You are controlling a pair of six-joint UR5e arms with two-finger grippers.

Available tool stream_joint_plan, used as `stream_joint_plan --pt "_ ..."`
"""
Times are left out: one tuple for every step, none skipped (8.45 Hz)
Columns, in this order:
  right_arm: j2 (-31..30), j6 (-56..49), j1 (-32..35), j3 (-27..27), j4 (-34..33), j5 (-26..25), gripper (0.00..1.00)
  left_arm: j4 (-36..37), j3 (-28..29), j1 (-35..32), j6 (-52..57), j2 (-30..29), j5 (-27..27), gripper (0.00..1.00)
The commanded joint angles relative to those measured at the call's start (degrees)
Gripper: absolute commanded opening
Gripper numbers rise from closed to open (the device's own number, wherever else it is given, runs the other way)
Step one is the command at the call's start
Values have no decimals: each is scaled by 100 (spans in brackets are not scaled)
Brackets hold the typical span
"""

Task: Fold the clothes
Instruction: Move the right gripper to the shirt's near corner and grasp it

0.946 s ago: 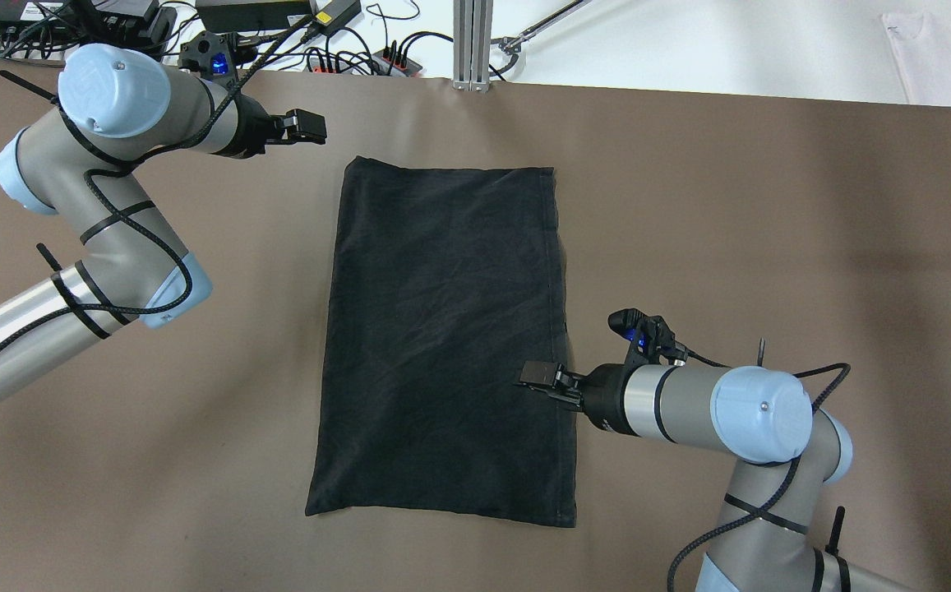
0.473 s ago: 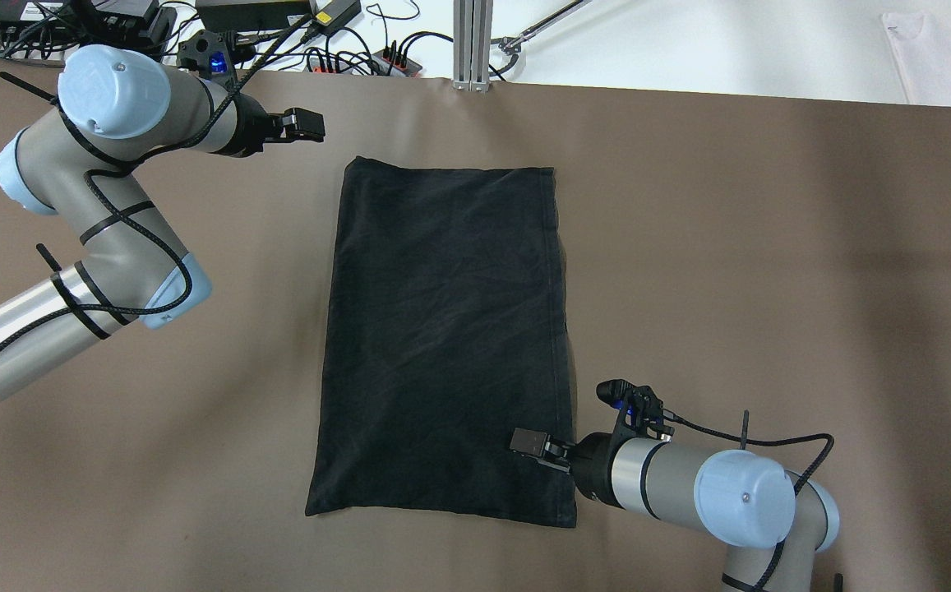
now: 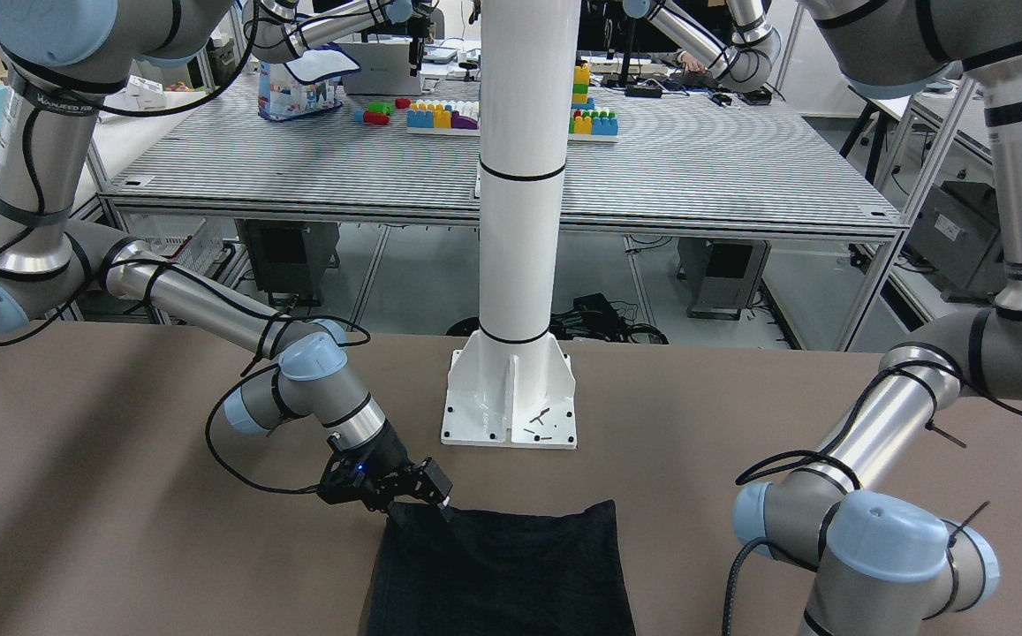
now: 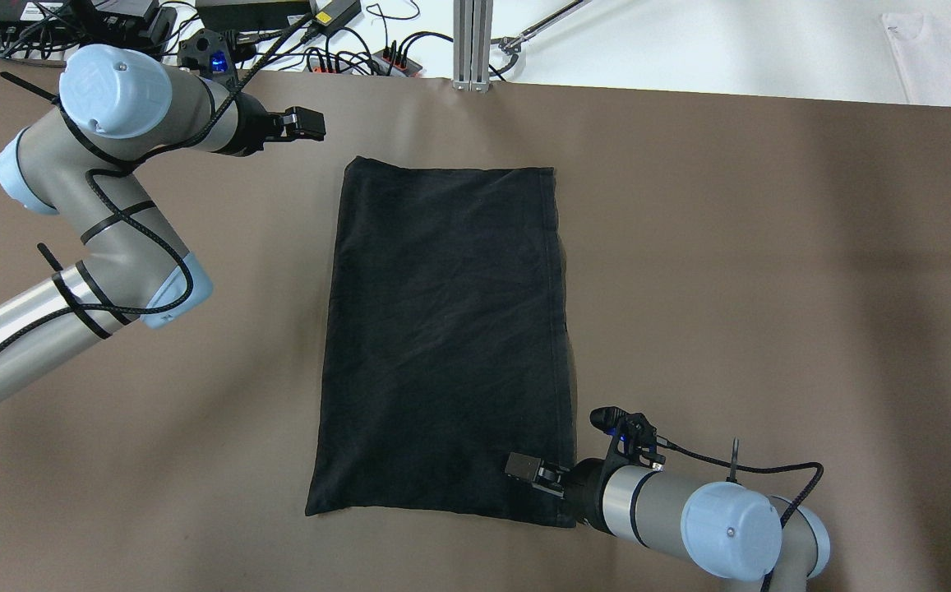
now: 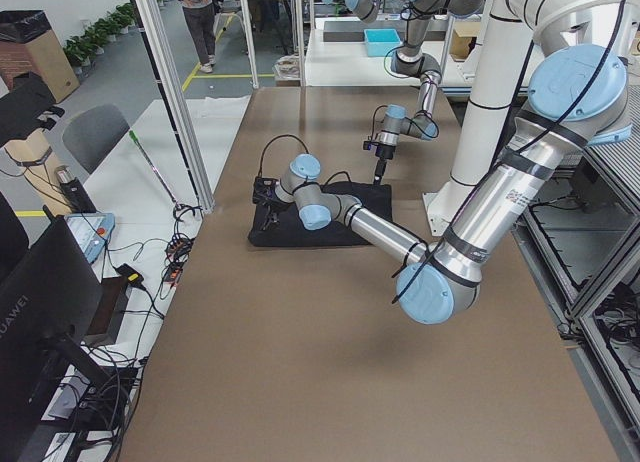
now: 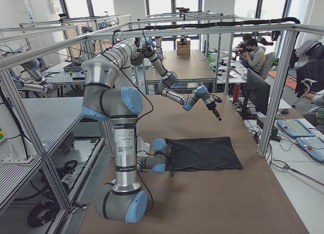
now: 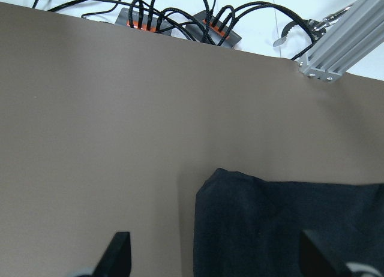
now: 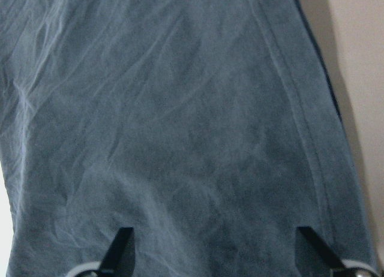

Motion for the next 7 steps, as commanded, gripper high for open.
stream_joint_plan --pt "3 13 -115 -88 -26 -183 94 11 -6 15 4 -10 39 100" --pt "55 13 -202 -97 -70 -218 94 11 -6 15 4 -10 48 100" --pt "99 13 -299 -184 -79 -349 94 3 -6 15 4 -10 39 100" --pt "99 13 -309 -194 -79 -368 94 11 -6 15 4 -19 39 100" --pt "143 13 -318 -229 -123 -377 93 11 -6 15 4 -28 39 100" --pt "239 13 -309 -229 -297 -377 93 12 -6 23 4 -37 39 100" --pt "431 13 -300 -229 -542 -385 88 12 3 32 4 -45 39 100"
